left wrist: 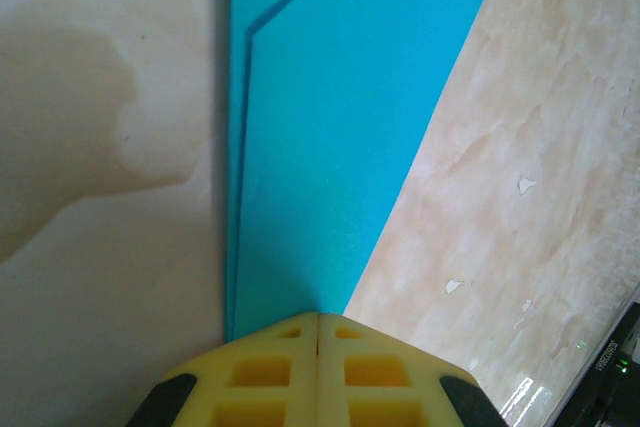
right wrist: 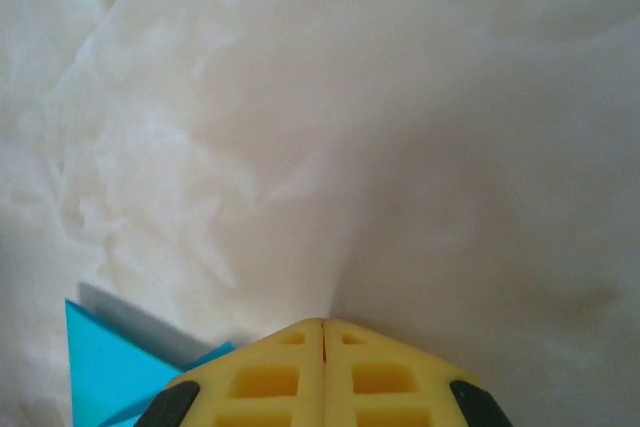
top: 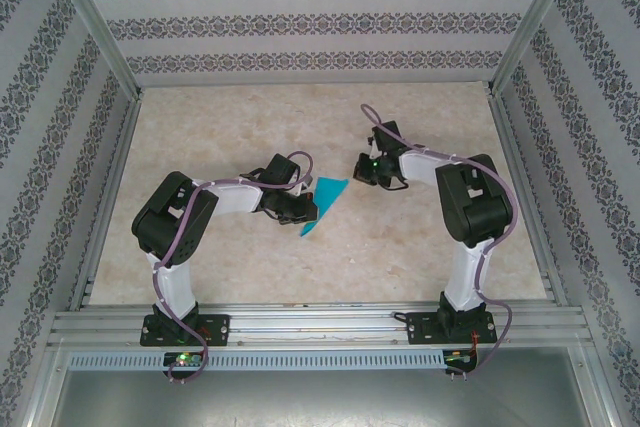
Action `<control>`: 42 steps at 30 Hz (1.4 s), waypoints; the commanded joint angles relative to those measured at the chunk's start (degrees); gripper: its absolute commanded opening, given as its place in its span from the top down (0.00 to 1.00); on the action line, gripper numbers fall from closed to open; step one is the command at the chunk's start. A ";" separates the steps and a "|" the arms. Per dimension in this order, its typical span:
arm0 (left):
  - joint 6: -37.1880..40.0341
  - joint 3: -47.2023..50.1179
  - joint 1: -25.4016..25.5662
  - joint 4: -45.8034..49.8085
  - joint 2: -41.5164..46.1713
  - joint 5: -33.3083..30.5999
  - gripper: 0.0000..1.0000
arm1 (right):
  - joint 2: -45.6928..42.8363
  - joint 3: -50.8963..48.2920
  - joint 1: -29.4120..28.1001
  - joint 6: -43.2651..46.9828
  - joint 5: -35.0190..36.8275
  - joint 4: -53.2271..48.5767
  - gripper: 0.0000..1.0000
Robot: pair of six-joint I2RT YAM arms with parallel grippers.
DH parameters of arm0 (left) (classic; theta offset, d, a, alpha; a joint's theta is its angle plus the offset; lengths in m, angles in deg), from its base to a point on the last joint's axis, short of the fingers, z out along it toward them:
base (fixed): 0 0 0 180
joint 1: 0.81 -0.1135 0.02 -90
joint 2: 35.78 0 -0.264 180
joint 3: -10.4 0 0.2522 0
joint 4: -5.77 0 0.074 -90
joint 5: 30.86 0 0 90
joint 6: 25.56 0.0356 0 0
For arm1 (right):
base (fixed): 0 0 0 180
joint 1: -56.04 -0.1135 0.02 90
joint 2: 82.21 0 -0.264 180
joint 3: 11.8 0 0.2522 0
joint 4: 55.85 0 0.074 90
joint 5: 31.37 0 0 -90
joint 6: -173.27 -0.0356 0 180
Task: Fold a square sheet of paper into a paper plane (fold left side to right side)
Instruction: Fold the wing for the fifth time at the center of the table.
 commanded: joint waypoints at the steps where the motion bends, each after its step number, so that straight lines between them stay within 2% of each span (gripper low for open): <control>1: 1.45 2.63 0.08 8.75 -3.27 -8.12 1.00 | -1.80 2.22 0.49 1.55 1.30 -2.47 1.00; 9: 1.29 2.98 0.08 8.39 -2.54 -8.22 1.00 | -10.14 -4.36 -3.73 -4.87 -6.67 0.54 1.00; 17: 1.36 3.25 0.11 8.30 -2.05 -8.30 1.00 | -9.14 -10.38 -11.19 -15.82 -10.52 10.04 1.00; 25: 1.36 3.18 0.13 8.22 -1.85 -8.20 1.00 | -4.93 -10.13 -13.65 -17.78 -9.56 10.64 1.00; 37: 1.02 2.88 0.16 7.61 -1.34 -7.24 1.00 | -2.29 -10.99 -13.81 -16.94 -9.24 8.83 1.00; 42: -0.49 2.68 0.08 5.49 1.53 -4.69 0.97 | -0.13 -11.71 -13.35 -14.91 -8.72 6.52 1.00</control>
